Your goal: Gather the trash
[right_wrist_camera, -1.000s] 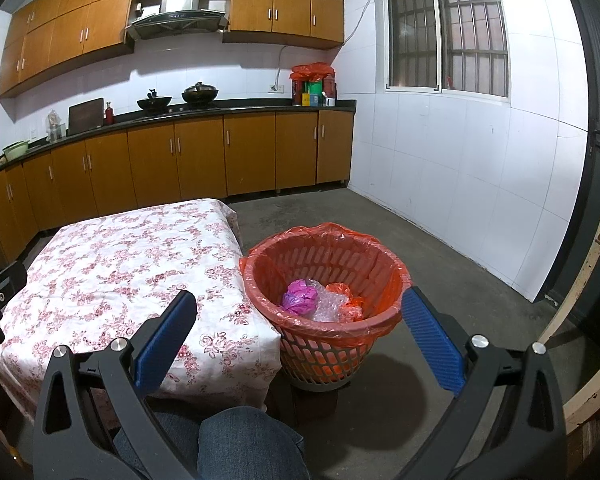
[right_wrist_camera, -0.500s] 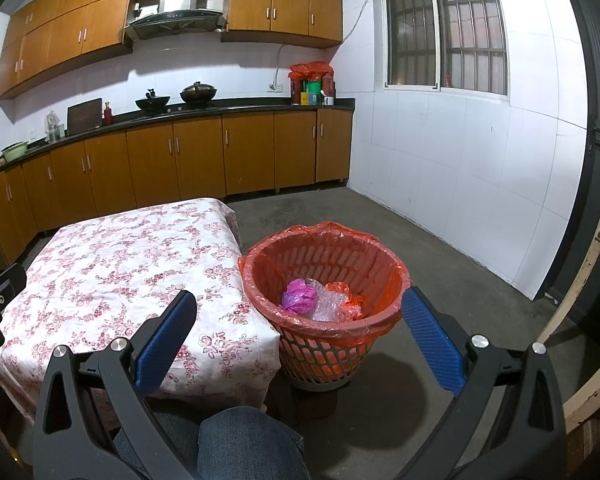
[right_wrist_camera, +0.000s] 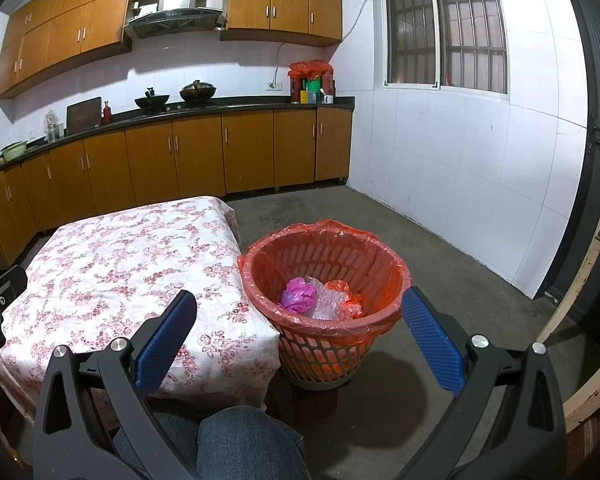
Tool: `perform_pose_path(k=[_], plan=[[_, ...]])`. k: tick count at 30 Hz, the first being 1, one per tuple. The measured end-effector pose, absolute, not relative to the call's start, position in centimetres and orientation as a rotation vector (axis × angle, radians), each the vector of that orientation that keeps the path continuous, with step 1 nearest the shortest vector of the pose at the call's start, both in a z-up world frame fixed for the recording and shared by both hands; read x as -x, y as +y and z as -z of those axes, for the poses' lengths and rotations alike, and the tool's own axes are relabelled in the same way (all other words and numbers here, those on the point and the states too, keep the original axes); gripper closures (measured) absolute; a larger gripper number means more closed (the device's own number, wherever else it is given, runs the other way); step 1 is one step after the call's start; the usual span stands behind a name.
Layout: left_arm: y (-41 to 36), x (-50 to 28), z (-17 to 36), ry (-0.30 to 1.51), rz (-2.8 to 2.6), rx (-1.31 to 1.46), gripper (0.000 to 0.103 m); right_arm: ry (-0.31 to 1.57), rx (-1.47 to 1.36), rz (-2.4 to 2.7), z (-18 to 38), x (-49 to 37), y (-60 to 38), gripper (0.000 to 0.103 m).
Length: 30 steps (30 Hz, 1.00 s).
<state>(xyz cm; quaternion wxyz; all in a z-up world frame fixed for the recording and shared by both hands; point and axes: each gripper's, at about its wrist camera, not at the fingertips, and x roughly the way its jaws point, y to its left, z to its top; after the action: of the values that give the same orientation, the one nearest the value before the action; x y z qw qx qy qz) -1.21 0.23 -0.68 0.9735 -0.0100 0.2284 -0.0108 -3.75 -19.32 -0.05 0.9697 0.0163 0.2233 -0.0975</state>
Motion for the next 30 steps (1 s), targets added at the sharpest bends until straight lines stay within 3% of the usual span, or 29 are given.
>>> perform_pose_path(k=[30], plan=[[0.25, 1.03, 0.77, 0.461, 0.023, 0.017, 0.004, 0.458, -0.040, 0.201, 0.31, 3.74, -19.32, 0.002]])
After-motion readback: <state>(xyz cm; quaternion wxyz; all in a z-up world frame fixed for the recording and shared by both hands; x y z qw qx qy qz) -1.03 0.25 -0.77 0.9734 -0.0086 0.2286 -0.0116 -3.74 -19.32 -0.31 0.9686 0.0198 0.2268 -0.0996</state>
